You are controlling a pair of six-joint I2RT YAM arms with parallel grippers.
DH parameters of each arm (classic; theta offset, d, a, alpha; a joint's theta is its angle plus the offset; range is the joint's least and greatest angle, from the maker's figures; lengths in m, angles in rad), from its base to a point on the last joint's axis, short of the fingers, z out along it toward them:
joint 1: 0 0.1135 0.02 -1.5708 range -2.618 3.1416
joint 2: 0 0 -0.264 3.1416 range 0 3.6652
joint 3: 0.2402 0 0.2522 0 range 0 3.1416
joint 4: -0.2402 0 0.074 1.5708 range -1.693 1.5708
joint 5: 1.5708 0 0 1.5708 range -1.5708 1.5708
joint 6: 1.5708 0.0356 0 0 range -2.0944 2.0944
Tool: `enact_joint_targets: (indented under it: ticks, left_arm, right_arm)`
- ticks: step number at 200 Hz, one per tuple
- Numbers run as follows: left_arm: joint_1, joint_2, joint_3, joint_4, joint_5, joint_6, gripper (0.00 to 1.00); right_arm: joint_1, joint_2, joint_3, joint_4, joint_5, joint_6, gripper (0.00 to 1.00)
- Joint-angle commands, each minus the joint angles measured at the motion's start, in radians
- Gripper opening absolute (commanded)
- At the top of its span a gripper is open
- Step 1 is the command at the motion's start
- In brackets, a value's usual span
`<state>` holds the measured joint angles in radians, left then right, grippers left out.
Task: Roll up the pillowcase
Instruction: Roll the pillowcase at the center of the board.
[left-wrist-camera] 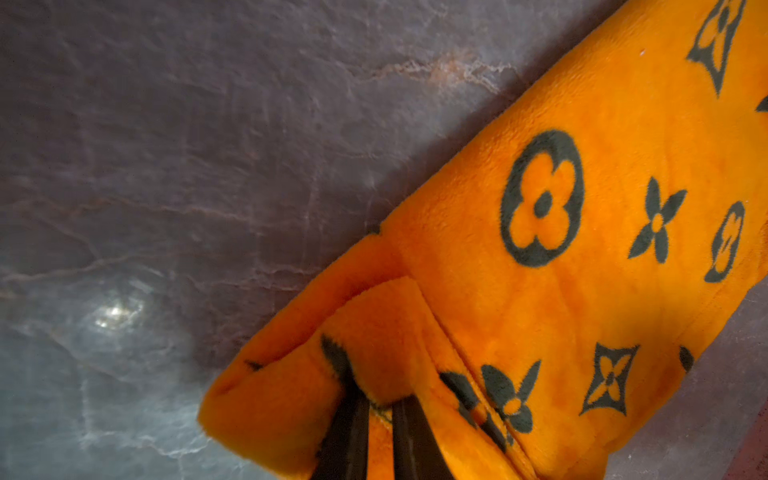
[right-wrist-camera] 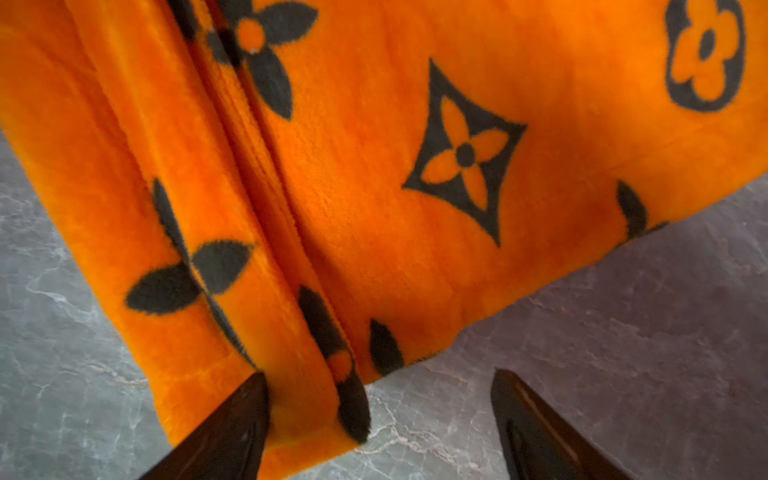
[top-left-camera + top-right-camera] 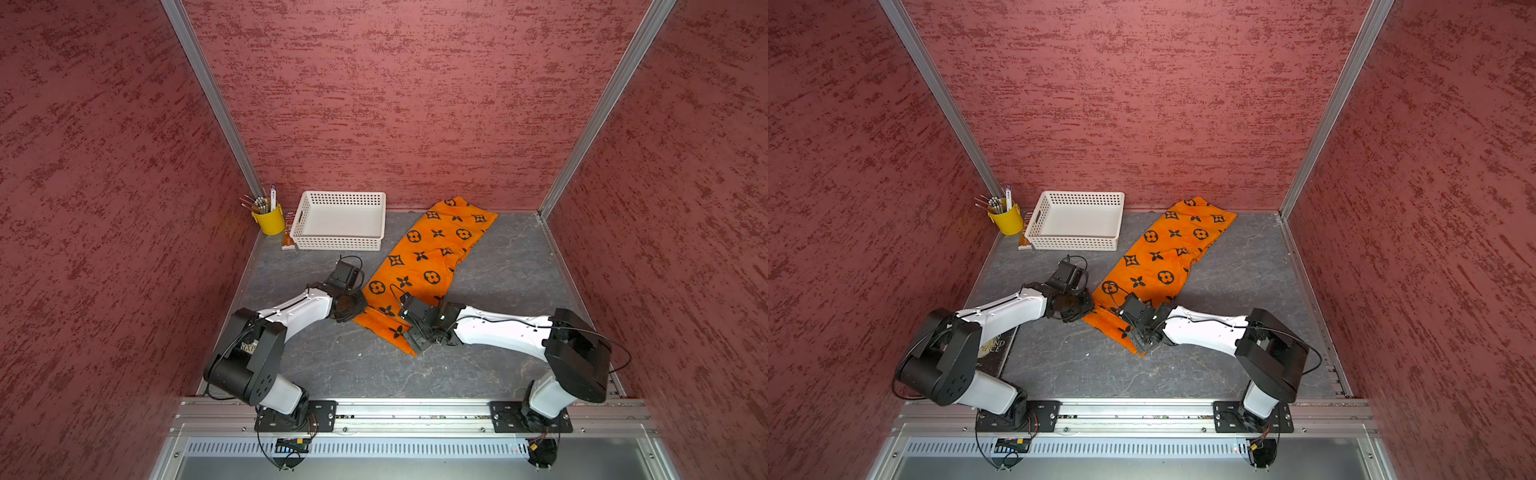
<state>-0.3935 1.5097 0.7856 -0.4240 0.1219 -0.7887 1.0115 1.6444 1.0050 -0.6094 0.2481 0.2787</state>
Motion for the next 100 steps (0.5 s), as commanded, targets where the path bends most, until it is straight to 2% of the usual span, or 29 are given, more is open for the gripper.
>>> enact_joint_targets:
  ticks: [1,24,54,66,82,100]
  left_arm:
    - [0.005,0.009,0.019,-0.004,-0.016,0.017,0.16]
    - [0.008,-0.006,0.027,-0.012,-0.016,0.018,0.16]
    - [0.019,0.000,0.020,0.001,-0.001,0.013,0.16]
    - [0.019,0.013,0.019,0.008,0.010,0.008,0.16]
    - [0.022,0.029,0.018,0.016,0.021,-0.001,0.16]
    - [0.030,0.038,0.018,0.022,0.034,-0.012,0.16]
  right_arm:
    - [-0.008,-0.018,-0.022,0.000,0.047,0.008,0.85]
    - [-0.007,-0.085,-0.038,0.046,0.059,-0.033,0.81]
    - [0.038,-0.184,-0.037,0.153,0.037,-0.171,0.74]
    - [0.071,-0.164,-0.016,0.185,0.019,-0.227,0.71]
    - [0.119,-0.093,0.019,0.223,-0.004,-0.290,0.59]
    - [0.162,-0.012,0.059,0.279,-0.016,-0.346,0.58]
